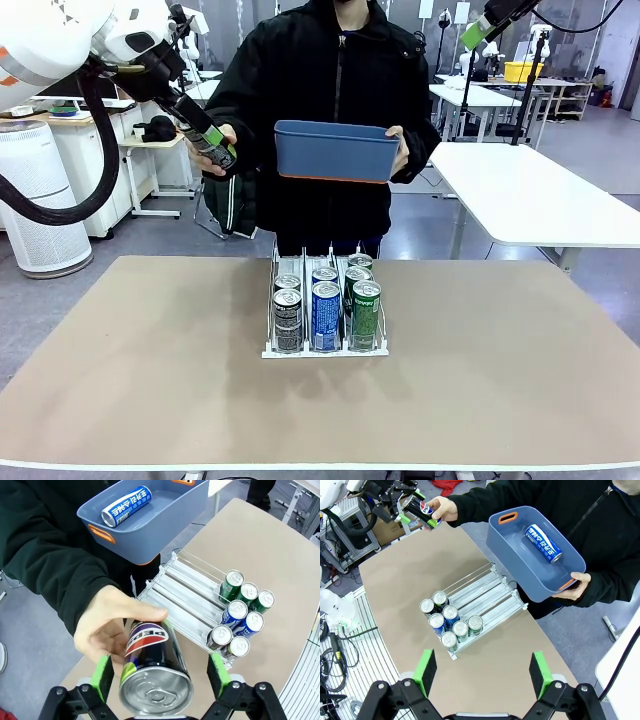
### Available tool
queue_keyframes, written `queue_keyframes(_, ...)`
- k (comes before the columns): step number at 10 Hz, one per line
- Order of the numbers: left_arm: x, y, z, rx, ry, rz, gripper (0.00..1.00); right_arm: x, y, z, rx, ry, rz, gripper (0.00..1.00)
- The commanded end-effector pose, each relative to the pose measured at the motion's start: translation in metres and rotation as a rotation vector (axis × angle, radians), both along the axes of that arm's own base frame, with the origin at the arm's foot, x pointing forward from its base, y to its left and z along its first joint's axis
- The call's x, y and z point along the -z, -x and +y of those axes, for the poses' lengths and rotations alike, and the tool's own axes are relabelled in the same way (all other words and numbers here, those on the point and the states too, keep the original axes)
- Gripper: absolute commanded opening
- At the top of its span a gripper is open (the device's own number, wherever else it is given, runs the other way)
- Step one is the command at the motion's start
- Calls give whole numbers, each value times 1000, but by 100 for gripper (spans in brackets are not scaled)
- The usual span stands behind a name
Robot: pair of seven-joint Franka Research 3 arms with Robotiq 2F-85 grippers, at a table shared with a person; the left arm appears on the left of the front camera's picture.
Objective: Fill the beverage cans into the dispenser.
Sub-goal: Pick up the Pepsi coke handed by the human.
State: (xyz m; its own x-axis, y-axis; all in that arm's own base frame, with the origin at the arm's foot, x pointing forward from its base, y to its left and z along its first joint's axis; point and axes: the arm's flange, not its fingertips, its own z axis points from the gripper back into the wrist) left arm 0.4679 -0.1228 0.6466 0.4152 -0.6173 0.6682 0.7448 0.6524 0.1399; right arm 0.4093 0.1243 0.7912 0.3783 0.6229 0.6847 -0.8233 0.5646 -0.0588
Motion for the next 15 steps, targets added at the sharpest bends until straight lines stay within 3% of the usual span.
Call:
queue_keyframes(1,0,0,0,1,1,0,60,1,-1,-1,2,-12,1,99)
queue_keyframes(2,-1,0,0,0,-3,-2,41,1,-1,-1,2,-12,1,99)
queue_keyframes(3,-1,0,1,-7,-1,-5,1,1,-1,-1,2,-12,1,99)
queue_keyframes(15,-1,0,4,-8,-13,-6,0,1,-1,-1,2,-12,1,99)
